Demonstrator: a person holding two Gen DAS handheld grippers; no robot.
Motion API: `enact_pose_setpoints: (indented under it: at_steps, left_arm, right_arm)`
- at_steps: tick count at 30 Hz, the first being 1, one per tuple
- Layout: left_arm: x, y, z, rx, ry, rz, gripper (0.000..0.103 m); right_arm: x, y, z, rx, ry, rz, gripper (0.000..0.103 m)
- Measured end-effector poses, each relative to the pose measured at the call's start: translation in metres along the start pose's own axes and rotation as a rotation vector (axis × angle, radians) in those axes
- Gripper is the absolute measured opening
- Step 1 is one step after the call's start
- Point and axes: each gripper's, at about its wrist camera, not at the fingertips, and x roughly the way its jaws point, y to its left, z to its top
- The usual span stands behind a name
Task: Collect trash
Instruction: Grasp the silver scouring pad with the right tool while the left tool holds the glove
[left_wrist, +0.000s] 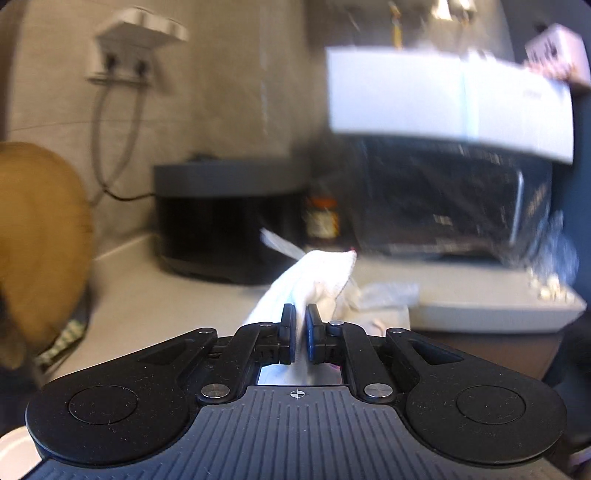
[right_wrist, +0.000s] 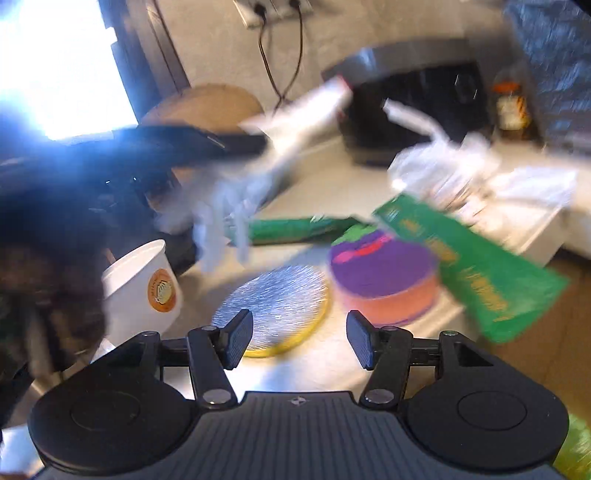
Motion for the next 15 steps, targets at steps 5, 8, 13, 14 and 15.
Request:
enact_pose_setpoints:
  at_steps: [5,8,13,14,15]
  left_arm:
    - [-0.005,0.013,-0.013,-0.001,0.053,0.043,0.01]
    - [-0.004,0.027,-0.017,-0.052,0.059,0.042,0.01]
    - [-0.006,0.042,-0.02,-0.106,0.055,0.037,0.01]
    - [-0.009,0.043,-0.021,-0.108,0.051,0.034,0.01]
    - [-0.01,0.043,-0.022,-0.108,0.047,0.031,0.01]
  right_arm:
    - [0.027,0.023,-0.003,-0.067,-0.033,-0.1,0.057]
    - [0.043,0.033,-0.001,-0.128,-0.04,-0.153,0.073]
    - [0.056,0.044,-0.002,-0.244,-0.016,-0.185,0.071]
    - [0.057,0.044,-0.001,-0.259,-0.016,-0.185,0.067]
    - [0.054,0.047,-0.003,-0.274,-0.018,-0.186,0.064]
